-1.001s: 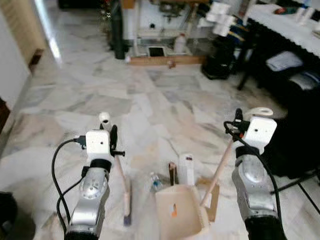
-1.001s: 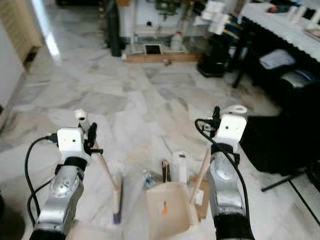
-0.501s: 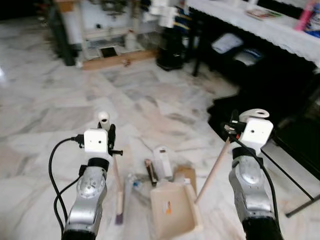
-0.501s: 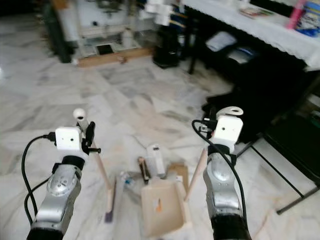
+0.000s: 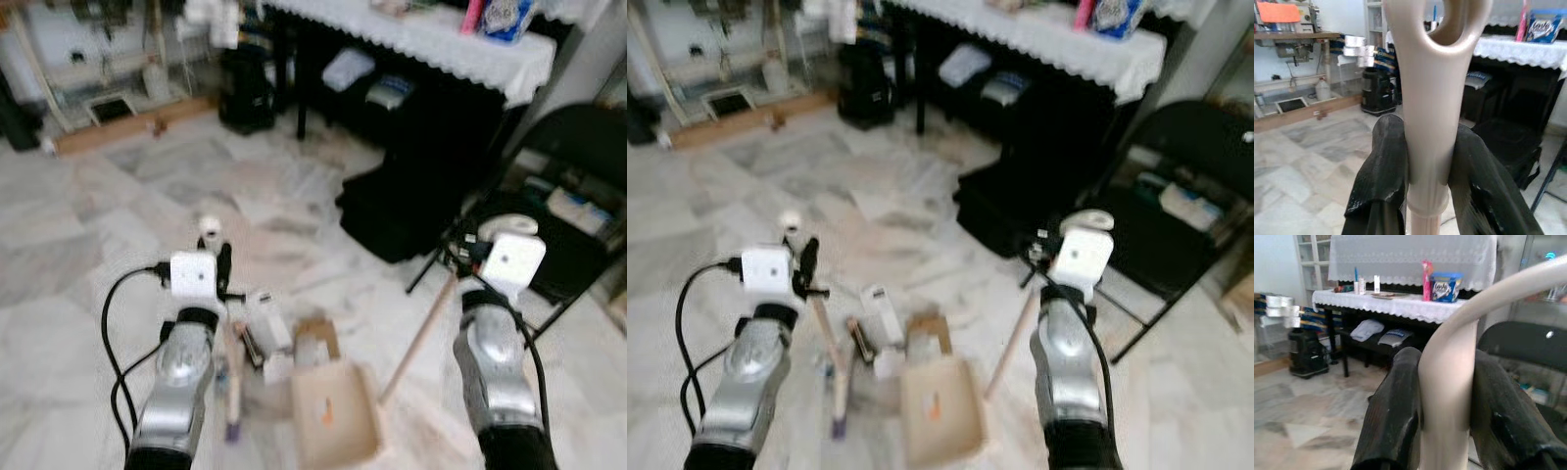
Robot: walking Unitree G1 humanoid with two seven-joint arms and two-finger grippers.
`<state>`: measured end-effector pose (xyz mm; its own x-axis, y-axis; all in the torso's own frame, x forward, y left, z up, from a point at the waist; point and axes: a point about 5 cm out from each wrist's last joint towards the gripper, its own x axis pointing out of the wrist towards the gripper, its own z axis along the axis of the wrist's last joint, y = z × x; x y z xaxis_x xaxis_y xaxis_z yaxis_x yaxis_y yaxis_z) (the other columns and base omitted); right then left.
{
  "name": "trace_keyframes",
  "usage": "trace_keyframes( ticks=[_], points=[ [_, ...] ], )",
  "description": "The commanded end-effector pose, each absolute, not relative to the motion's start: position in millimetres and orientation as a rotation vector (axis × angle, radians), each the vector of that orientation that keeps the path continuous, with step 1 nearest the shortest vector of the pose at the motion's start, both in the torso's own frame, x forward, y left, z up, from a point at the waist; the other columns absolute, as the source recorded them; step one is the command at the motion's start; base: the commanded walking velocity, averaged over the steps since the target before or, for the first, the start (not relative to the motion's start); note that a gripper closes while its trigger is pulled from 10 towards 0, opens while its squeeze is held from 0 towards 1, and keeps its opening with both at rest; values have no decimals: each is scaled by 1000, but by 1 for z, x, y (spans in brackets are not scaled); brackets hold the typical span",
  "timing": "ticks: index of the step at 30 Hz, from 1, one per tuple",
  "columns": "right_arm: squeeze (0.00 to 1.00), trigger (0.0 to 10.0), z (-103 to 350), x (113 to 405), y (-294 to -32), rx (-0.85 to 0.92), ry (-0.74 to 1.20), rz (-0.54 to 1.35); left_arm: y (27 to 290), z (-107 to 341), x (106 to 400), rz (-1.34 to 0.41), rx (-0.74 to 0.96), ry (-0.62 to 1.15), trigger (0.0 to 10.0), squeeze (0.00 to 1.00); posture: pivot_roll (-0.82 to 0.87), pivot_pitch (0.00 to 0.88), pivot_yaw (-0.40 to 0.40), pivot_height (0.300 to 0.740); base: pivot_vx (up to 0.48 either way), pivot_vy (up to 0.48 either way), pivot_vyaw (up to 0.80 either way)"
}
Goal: Sweep floor
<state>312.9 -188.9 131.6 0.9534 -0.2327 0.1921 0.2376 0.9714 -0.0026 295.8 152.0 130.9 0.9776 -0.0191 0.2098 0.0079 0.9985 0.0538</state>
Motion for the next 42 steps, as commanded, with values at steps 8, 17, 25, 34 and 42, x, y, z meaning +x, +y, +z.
trace_keyframes(
  ticks=[8,17,25,34,42],
  points=[
    [0,10000,145,313,-186,-14,-266,-236,156,141,298,3,56,-256,10000,0,56,23,-32,740,0,261,0],
    [0,10000,144,314,-186,2,-255,-243,157,142,298,8,58,-258,10000,0,57,31,-32,740,0,459,0],
    [0,10000,146,313,-186,-10,-272,-241,157,143,299,9,60,-260,10000,0,59,35,-32,740,0,458,-293],
    [0,10000,146,314,-186,5,-265,-245,158,143,299,13,61,-260,10000,0,62,38,-33,740,0,446,-86],
    [0,10000,145,314,-187,-3,-266,-250,158,143,299,12,58,-261,10000,0,62,39,-31,740,0,438,-389]
  ],
)
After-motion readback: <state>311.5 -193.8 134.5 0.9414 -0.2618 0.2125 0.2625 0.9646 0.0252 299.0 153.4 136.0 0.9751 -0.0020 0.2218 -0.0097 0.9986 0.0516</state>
